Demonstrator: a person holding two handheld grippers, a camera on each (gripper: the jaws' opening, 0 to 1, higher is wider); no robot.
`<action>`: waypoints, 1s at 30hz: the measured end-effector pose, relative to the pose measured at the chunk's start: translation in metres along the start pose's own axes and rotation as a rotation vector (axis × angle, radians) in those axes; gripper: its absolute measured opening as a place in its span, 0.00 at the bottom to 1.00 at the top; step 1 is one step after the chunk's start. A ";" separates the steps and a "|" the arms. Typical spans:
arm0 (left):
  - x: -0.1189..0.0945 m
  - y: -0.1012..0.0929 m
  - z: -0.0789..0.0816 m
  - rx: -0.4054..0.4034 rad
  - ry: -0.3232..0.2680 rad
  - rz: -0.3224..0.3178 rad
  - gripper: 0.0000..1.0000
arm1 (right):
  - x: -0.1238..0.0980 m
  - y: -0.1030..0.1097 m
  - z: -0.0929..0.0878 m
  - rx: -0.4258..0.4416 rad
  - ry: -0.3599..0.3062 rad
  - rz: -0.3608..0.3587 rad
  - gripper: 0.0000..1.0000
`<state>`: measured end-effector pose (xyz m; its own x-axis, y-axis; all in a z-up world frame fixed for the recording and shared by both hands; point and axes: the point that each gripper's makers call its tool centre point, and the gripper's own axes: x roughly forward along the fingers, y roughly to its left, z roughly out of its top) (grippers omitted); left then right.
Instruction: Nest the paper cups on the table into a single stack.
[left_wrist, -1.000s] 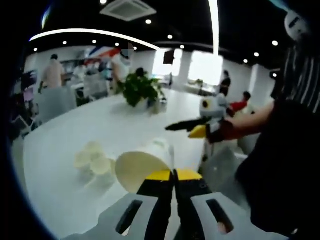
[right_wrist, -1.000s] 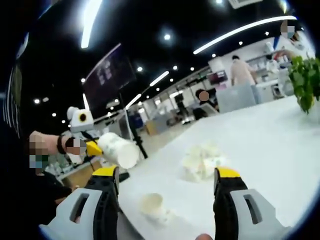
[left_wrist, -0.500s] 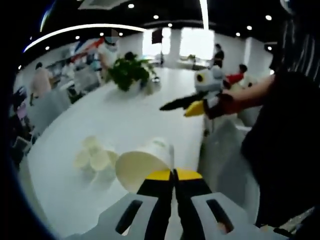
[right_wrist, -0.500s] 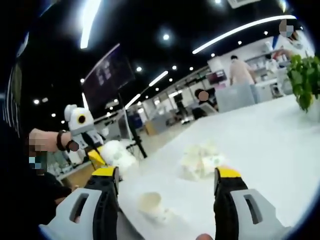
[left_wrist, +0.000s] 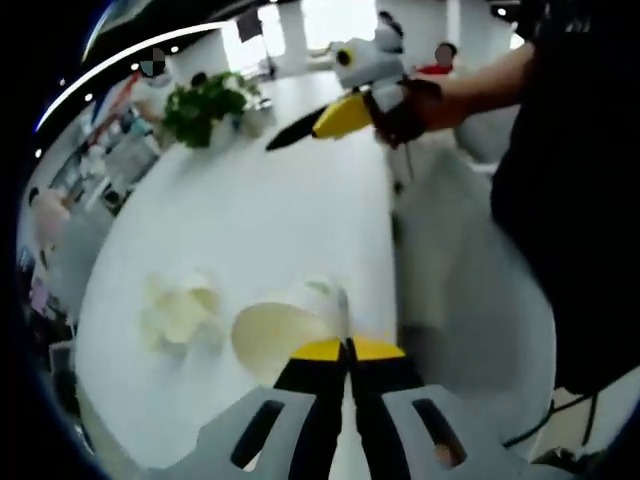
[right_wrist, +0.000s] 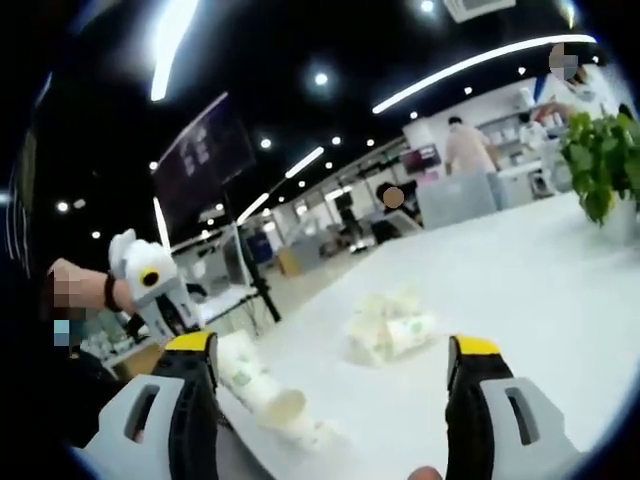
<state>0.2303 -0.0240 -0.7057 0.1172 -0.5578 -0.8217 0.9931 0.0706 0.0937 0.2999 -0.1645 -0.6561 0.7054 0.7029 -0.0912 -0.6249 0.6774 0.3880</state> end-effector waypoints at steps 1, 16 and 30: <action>0.002 0.001 -0.001 0.002 0.009 0.002 0.00 | 0.000 -0.001 -0.001 -0.002 0.003 -0.004 0.98; 0.013 0.003 -0.013 0.134 0.114 -0.011 0.00 | -0.002 -0.005 -0.009 0.006 0.016 -0.010 1.00; 0.026 0.006 -0.019 0.243 0.194 -0.032 0.00 | -0.002 -0.008 -0.014 0.010 0.030 -0.015 1.00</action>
<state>0.2394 -0.0223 -0.7372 0.1053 -0.3870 -0.9161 0.9713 -0.1574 0.1782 0.2992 -0.1682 -0.6719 0.7043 0.6989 -0.1248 -0.6108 0.6861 0.3953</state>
